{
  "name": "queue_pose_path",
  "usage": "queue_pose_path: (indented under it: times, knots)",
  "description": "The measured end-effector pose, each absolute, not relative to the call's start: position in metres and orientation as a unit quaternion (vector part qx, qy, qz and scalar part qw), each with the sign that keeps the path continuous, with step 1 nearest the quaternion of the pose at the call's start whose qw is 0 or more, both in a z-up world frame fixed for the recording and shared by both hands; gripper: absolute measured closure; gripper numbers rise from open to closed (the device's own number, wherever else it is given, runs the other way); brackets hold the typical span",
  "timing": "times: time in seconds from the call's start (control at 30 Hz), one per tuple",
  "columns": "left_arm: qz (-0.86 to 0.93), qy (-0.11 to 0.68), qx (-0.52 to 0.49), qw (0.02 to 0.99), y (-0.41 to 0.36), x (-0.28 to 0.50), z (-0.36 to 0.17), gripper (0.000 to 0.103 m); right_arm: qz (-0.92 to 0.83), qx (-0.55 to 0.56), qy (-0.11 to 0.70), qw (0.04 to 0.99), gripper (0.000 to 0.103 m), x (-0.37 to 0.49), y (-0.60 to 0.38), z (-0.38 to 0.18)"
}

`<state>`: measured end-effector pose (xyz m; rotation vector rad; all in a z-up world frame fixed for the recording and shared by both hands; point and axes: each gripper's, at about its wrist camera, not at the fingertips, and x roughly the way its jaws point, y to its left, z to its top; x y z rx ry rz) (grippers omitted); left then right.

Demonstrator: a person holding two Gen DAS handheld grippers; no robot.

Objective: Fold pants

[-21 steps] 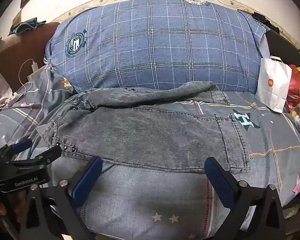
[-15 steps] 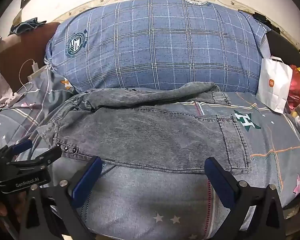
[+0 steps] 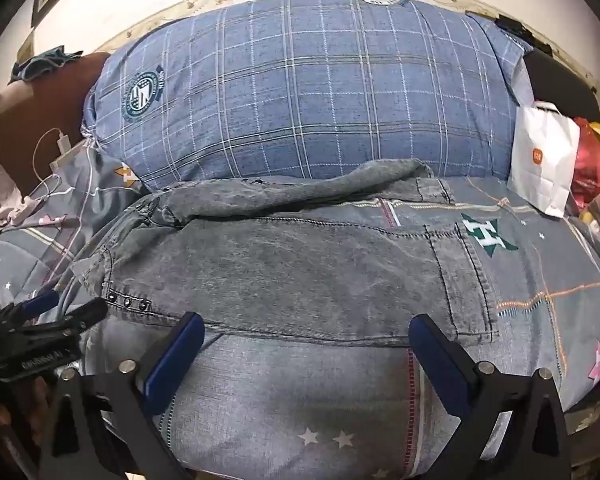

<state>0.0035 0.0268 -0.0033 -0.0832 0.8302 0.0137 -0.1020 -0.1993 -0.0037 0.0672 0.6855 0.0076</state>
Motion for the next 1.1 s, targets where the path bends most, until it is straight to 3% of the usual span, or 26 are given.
queue_pose_path:
  times: [0.33, 0.63, 1.1]
  knots:
    - [0.045, 0.418, -0.093, 0.902, 0.104, 0.028, -0.006, 0.0, -0.03, 0.144, 0.383, 0.912, 0.0, -0.098, -0.281, -0.022]
    - [0.075, 0.433, -0.207, 0.874, 0.163, 0.062, -0.018, 0.0, -0.039, 0.441, 0.414, 0.796, 0.0, -0.075, -0.391, -0.071]
    - [0.109, 0.452, -0.2, 0.862, 0.166, 0.08, -0.053, 0.0, -0.098, 0.506, 0.397, 0.759, 0.001, -0.07, -0.414, -0.104]
